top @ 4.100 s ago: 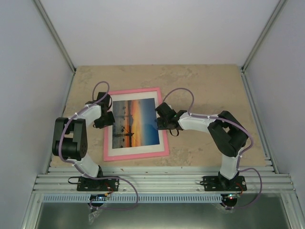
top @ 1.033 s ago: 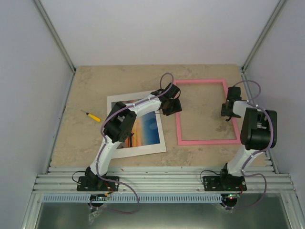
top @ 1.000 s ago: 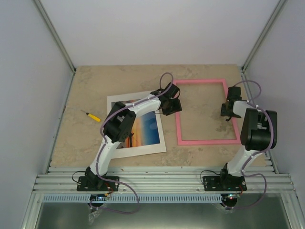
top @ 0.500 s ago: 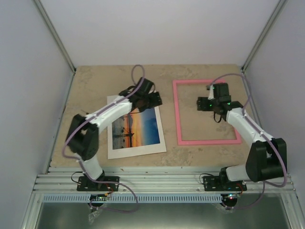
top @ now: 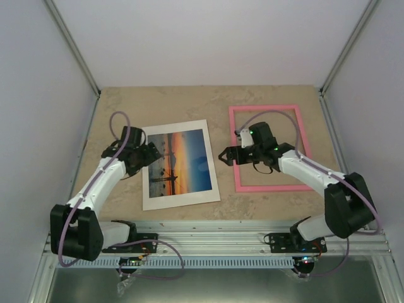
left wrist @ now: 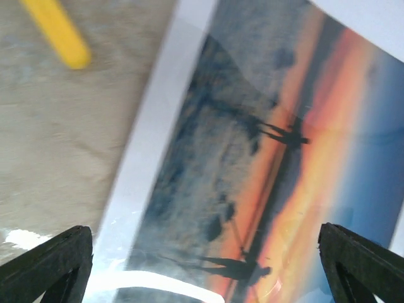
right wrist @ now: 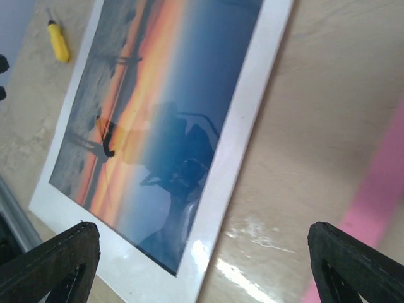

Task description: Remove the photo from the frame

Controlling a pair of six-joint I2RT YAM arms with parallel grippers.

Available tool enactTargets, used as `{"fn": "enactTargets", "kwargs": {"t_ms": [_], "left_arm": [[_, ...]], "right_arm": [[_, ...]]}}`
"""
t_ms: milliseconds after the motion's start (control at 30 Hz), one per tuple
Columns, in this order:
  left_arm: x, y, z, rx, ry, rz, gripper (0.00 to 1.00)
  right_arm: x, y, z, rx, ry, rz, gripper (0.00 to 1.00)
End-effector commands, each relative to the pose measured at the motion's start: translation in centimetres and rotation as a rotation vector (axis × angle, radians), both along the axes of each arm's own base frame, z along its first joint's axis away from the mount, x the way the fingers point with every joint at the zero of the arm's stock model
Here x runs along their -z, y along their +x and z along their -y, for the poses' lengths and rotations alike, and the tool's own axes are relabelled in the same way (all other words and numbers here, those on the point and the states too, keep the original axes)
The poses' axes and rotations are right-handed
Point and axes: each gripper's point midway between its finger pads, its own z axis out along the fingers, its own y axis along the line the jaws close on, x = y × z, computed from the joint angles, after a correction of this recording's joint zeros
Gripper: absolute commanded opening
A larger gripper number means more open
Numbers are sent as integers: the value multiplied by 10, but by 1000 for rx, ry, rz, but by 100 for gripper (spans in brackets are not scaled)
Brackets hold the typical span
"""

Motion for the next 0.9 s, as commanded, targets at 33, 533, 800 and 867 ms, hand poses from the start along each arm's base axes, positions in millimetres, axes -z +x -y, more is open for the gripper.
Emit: {"fn": "enactTargets", "kwargs": {"t_ms": [33,533,800,867], "left_arm": [[19,-14,-27,-31,-73,-51,100],[64,-10,-41,-55,-173,-153,99],[75,-12,-31,-18,-220,-190,92],[75,-12,-28,-8,-239,-190,90]], "right_arm": [[12,-3,-33,-39,62,-73,91],[65,0,-67,-75,62,-220,92],[82,-1,-77,-87,52,-263,92],[83,-1,-81,-95,58,-268,92]]}}
